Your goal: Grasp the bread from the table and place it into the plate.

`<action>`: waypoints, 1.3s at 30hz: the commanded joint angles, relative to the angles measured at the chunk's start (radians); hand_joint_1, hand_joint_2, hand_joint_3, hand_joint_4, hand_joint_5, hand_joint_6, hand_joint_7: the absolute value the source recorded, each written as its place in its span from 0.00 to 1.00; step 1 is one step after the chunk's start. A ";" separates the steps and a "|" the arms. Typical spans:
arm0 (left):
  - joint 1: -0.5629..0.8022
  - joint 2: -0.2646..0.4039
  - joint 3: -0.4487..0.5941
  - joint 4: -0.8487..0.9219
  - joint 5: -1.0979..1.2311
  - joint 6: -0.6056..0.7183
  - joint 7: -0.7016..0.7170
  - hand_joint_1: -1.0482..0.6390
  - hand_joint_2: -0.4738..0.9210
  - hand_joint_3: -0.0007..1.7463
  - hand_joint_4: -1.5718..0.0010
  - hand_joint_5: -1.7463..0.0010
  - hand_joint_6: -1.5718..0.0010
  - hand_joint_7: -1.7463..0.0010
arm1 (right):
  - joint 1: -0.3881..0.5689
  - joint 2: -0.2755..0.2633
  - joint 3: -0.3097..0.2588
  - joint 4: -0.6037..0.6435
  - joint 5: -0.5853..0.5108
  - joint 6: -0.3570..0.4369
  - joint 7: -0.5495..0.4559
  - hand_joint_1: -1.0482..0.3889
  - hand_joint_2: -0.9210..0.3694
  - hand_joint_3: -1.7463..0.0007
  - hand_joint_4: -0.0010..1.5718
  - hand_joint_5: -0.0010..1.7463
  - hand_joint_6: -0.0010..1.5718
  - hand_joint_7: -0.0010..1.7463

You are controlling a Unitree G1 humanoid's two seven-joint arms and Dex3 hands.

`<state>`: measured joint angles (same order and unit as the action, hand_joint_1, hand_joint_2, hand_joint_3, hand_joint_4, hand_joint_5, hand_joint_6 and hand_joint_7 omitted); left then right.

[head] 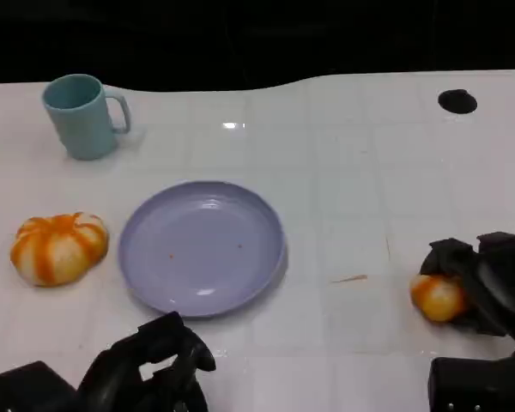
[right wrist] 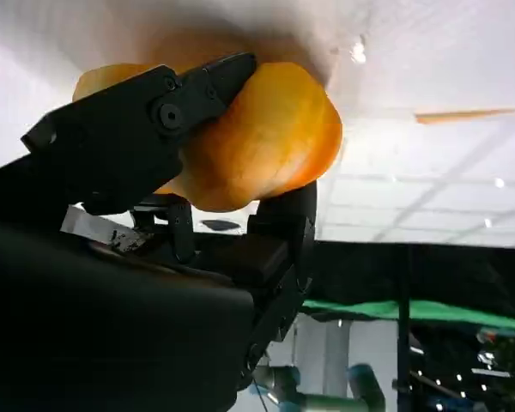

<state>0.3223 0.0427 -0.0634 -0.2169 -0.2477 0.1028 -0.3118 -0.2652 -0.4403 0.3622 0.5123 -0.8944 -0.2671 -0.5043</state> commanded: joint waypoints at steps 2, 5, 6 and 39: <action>0.002 0.006 0.007 0.001 -0.005 0.003 0.006 0.20 1.00 0.31 0.49 0.00 0.56 0.17 | -0.021 0.000 -0.012 -0.010 0.020 -0.034 -0.079 0.72 0.02 0.97 0.59 1.00 0.52 0.89; 0.004 0.008 0.009 0.007 -0.006 -0.005 0.000 0.20 1.00 0.31 0.50 0.00 0.57 0.17 | -0.015 0.011 -0.014 -0.047 0.025 -0.017 -0.061 0.71 0.02 0.97 0.59 1.00 0.53 0.89; 0.010 0.008 0.007 0.000 -0.003 -0.004 0.004 0.20 1.00 0.31 0.50 0.00 0.57 0.17 | -0.012 0.015 -0.014 -0.069 0.027 -0.020 -0.059 0.71 0.02 0.97 0.59 1.00 0.53 0.89; 0.006 0.012 0.009 0.006 0.002 -0.011 0.003 0.21 1.00 0.32 0.50 0.00 0.57 0.15 | -0.325 0.315 0.053 0.155 0.191 -0.237 0.099 0.68 0.48 0.28 0.61 1.00 0.52 0.90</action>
<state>0.3225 0.0488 -0.0548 -0.2077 -0.2478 0.0969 -0.3135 -0.5594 -0.1379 0.4122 0.6548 -0.7277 -0.5093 -0.4272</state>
